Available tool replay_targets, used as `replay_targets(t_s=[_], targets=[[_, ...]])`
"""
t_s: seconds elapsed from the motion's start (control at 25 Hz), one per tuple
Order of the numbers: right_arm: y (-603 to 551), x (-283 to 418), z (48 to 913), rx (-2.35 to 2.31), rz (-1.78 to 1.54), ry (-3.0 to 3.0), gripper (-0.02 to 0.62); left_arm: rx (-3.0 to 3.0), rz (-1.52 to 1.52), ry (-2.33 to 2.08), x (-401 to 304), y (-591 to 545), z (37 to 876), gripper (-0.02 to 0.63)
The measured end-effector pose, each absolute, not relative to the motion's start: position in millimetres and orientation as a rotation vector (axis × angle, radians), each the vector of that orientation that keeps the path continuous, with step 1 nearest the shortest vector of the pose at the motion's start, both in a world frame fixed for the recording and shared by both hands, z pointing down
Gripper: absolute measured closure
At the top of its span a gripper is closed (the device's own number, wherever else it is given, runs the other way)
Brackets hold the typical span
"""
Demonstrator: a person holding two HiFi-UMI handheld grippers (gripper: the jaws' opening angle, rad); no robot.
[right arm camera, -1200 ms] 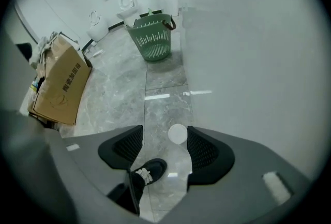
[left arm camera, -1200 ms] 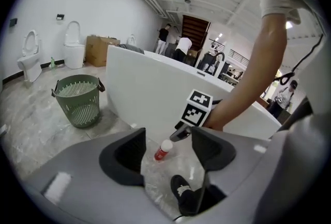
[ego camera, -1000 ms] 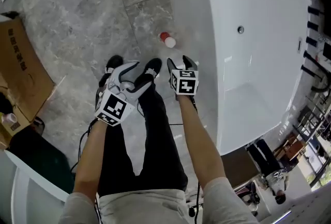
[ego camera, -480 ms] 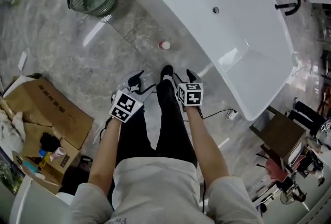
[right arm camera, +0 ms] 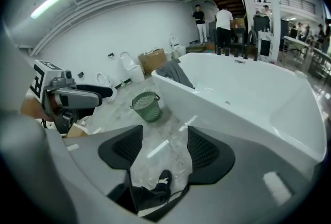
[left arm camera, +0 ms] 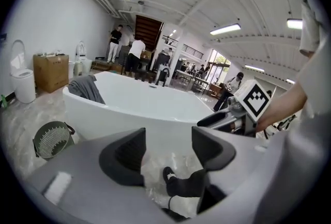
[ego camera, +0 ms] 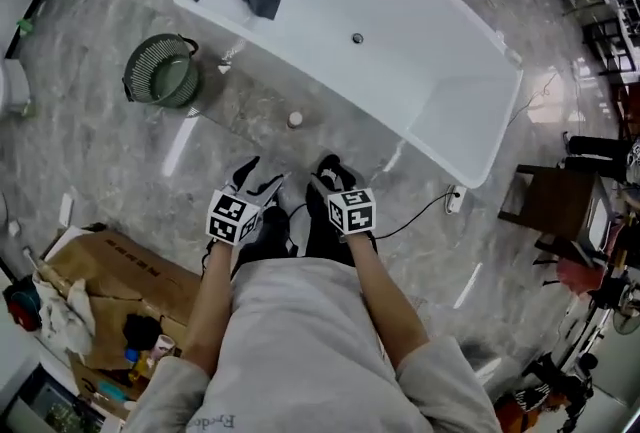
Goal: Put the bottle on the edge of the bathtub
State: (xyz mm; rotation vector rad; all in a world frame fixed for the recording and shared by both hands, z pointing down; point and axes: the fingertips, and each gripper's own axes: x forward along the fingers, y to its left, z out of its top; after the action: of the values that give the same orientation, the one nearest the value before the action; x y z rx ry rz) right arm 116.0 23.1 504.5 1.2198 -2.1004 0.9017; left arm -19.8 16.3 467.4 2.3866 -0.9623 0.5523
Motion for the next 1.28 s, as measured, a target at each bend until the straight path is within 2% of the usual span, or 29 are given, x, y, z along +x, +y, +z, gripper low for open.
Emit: replay_targets(t_s=[0.28, 0.52, 1.12, 1.2, 1.28], targets=[[38, 123, 464, 1.365, 0.95, -2.148, 0.322, 2.48, 0.629, -0.833, 2, 27, 437, 0.274], [35, 111, 468, 1.357, 0.954, -2.156, 0.322, 2.475, 0.721, -0.774, -8, 27, 451, 0.275], [31, 142, 464, 1.444, 0.941, -2.116, 0.324, 2.504, 0.739, -0.747, 12, 18, 451, 0.275], [30, 141, 464, 1.439, 0.935, -2.118, 0.325, 2.502, 0.737, -0.753, 11, 17, 451, 0.285], [30, 140, 464, 1.44, 0.933, -2.121, 0.359, 2.503, 0.735, -0.757, 10, 16, 451, 0.313]])
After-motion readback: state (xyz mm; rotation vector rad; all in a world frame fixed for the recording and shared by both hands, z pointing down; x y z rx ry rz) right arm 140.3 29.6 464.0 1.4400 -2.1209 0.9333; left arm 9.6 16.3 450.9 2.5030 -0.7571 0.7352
